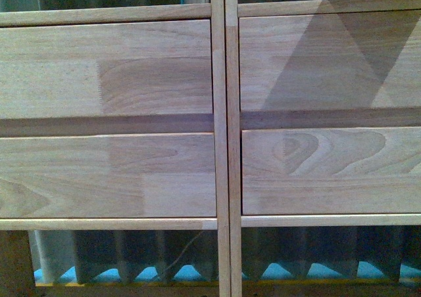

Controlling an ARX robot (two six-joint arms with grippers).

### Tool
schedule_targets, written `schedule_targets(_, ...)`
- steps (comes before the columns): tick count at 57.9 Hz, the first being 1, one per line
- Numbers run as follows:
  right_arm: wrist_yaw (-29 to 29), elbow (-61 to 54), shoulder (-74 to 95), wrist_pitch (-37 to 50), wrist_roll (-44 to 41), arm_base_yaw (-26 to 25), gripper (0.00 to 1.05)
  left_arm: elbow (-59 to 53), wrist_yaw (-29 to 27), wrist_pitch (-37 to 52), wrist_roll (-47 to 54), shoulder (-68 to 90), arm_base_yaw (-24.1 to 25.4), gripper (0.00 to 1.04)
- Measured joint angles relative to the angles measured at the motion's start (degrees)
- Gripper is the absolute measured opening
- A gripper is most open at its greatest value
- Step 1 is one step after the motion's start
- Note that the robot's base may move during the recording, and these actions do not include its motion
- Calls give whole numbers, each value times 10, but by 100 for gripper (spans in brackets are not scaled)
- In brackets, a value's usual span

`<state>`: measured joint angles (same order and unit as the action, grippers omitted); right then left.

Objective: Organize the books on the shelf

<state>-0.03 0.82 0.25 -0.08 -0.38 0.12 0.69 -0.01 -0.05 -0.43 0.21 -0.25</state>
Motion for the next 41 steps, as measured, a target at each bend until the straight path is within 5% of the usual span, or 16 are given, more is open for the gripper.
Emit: schedule_targets(41, 0, 0, 0, 0, 0, 0, 98, 0, 0, 0, 0, 0, 0, 97)
